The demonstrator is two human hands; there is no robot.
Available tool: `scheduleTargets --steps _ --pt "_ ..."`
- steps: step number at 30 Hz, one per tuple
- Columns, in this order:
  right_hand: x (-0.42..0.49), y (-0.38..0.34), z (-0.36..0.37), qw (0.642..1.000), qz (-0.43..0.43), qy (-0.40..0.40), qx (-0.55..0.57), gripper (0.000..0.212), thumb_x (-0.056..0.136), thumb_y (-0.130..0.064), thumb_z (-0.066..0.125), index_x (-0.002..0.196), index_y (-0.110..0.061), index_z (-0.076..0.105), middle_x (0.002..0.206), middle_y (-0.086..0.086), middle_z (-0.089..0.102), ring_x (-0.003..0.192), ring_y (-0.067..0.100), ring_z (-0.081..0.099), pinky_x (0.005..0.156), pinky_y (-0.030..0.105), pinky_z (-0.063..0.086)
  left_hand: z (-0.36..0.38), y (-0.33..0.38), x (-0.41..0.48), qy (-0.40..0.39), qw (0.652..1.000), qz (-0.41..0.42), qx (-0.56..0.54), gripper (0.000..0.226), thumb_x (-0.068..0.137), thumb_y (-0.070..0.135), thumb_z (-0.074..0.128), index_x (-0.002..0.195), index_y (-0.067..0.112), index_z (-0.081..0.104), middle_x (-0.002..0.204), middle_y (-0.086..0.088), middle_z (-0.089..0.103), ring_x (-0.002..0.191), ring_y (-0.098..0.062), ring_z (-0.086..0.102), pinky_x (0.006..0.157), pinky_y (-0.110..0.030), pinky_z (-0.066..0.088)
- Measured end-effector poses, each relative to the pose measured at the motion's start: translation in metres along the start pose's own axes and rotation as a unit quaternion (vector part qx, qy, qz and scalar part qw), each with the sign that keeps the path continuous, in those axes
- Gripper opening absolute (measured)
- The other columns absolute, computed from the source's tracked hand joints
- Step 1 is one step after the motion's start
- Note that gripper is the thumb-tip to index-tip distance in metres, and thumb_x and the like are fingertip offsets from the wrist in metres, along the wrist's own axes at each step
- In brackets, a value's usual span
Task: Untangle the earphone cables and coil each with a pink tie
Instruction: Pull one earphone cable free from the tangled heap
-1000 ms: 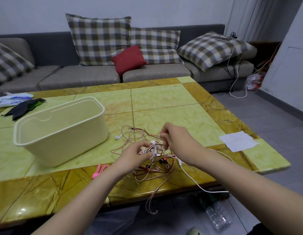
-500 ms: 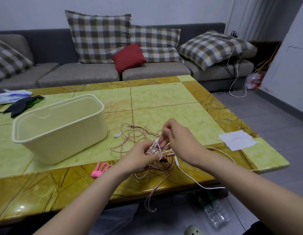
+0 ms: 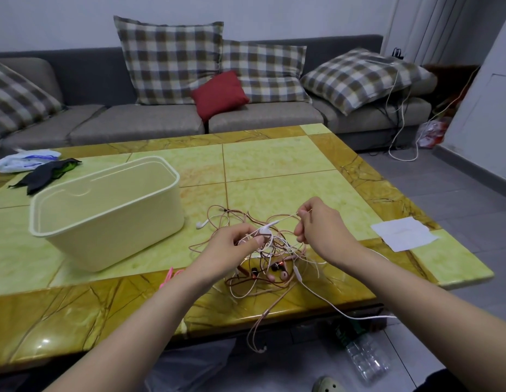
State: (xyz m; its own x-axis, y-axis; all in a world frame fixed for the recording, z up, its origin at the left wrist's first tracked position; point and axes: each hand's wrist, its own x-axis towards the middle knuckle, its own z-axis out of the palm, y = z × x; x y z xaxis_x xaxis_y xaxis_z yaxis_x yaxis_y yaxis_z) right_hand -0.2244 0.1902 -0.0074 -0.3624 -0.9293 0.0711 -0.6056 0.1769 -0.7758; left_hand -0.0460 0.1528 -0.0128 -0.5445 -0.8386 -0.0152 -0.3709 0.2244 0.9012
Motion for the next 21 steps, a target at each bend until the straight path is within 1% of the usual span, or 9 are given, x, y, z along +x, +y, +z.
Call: scheduleTargets --steps 5,8,11,14,17,18,19,20,21 --pt "0.0 -0.006 0.003 0.999 0.003 -0.033 -0.023 0.015 0.097 -0.003 0.034 0.107 -0.01 0.042 0.086 0.016 0.062 0.071 0.023 0.061 0.07 0.037 0.05 -0.003 0.005 -0.003 -0.001 0.998 -0.037 -0.05 0.027 0.094 0.029 0.05 0.095 0.006 0.065 0.058 0.009 0.036 0.056 -0.008 0.033 0.06 -0.023 0.03" --pt "-0.007 -0.006 0.005 0.991 -0.022 -0.104 -0.078 0.023 0.096 -0.003 0.037 0.116 -0.005 0.048 0.091 0.014 0.061 0.082 0.024 0.06 0.067 0.028 0.046 -0.005 0.006 -0.004 0.033 0.998 -0.044 -0.044 0.027 0.095 0.023 0.05 0.092 0.001 0.065 0.054 0.014 0.045 0.05 0.002 0.039 0.058 -0.02 0.029" --pt "-0.012 -0.009 0.007 0.984 -0.036 -0.148 -0.095 0.022 0.096 -0.006 0.041 0.114 -0.003 0.054 0.085 0.006 0.059 0.087 0.025 0.058 0.076 0.024 0.045 -0.006 0.004 -0.003 0.054 0.998 -0.025 -0.029 0.026 0.093 0.021 0.055 0.093 -0.003 0.066 0.065 0.004 0.043 0.048 0.003 0.036 0.059 -0.024 0.029" --pt "-0.014 -0.014 0.008 0.978 -0.043 -0.18 -0.097 0.022 0.1 -0.016 0.04 0.101 -0.007 0.059 0.07 0.002 0.061 0.063 0.007 0.056 0.054 0.007 0.038 -0.006 0.003 -0.003 0.059 0.997 -0.026 -0.035 0.023 0.092 0.021 0.057 0.088 0.001 0.067 0.06 0.01 0.044 0.048 0.004 0.037 0.059 -0.024 0.03" --pt "-0.013 -0.024 0.003 0.977 -0.069 -0.177 -0.096 0.028 0.101 -0.021 0.038 0.088 -0.014 0.062 0.054 -0.003 0.058 0.049 -0.002 0.052 0.052 0.006 0.036 -0.006 0.005 -0.003 0.073 0.996 -0.029 -0.034 0.028 0.092 0.021 0.056 0.085 -0.003 0.066 0.043 0.015 0.045 0.044 0.003 0.04 0.056 -0.019 0.034" --pt "-0.011 -0.028 -0.001 0.981 -0.074 -0.159 -0.088 0.028 0.101 -0.022 0.037 0.085 -0.017 0.061 0.052 -0.003 0.058 0.047 0.0 0.052 0.049 0.008 0.036 -0.007 0.005 -0.003 0.08 0.996 -0.037 -0.033 0.031 0.093 0.023 0.054 0.085 -0.006 0.065 0.043 0.019 0.037 0.045 0.001 0.028 0.059 -0.022 0.038" --pt "-0.007 -0.031 -0.007 0.984 -0.079 -0.134 -0.081 0.028 0.101 -0.022 0.037 0.083 -0.02 0.059 0.051 -0.003 0.059 0.047 0.002 0.055 0.049 0.013 0.037 -0.008 0.002 -0.003 0.087 0.994 -0.051 -0.033 0.034 0.094 0.024 0.053 0.087 -0.007 0.065 0.051 0.013 0.061 0.055 0.009 0.054 0.064 -0.026 0.04" --pt "-0.002 -0.034 -0.013 0.988 -0.082 -0.108 -0.075 0.029 0.1 -0.022 0.037 0.081 -0.021 0.058 0.05 -0.003 0.059 0.05 0.006 0.058 0.052 0.018 0.04 -0.009 -0.002 -0.003 0.092 0.993 -0.068 -0.029 0.036 0.095 0.025 0.052 0.089 -0.008 0.065 0.093 0.013 0.056 0.088 0.011 0.038 0.069 -0.031 0.044" --pt "0.003 -0.036 -0.019 0.991 -0.081 -0.085 -0.068 0.029 0.1 -0.021 0.036 0.081 -0.02 0.058 0.051 -0.002 0.058 0.053 0.01 0.061 0.053 0.021 0.042 -0.01 -0.006 -0.004 0.096 0.992 -0.084 -0.02 0.035 0.095 0.025 0.051 0.089 -0.007 0.065 0.071 0.006 0.069 0.091 0.007 0.038 0.068 -0.032 0.045"
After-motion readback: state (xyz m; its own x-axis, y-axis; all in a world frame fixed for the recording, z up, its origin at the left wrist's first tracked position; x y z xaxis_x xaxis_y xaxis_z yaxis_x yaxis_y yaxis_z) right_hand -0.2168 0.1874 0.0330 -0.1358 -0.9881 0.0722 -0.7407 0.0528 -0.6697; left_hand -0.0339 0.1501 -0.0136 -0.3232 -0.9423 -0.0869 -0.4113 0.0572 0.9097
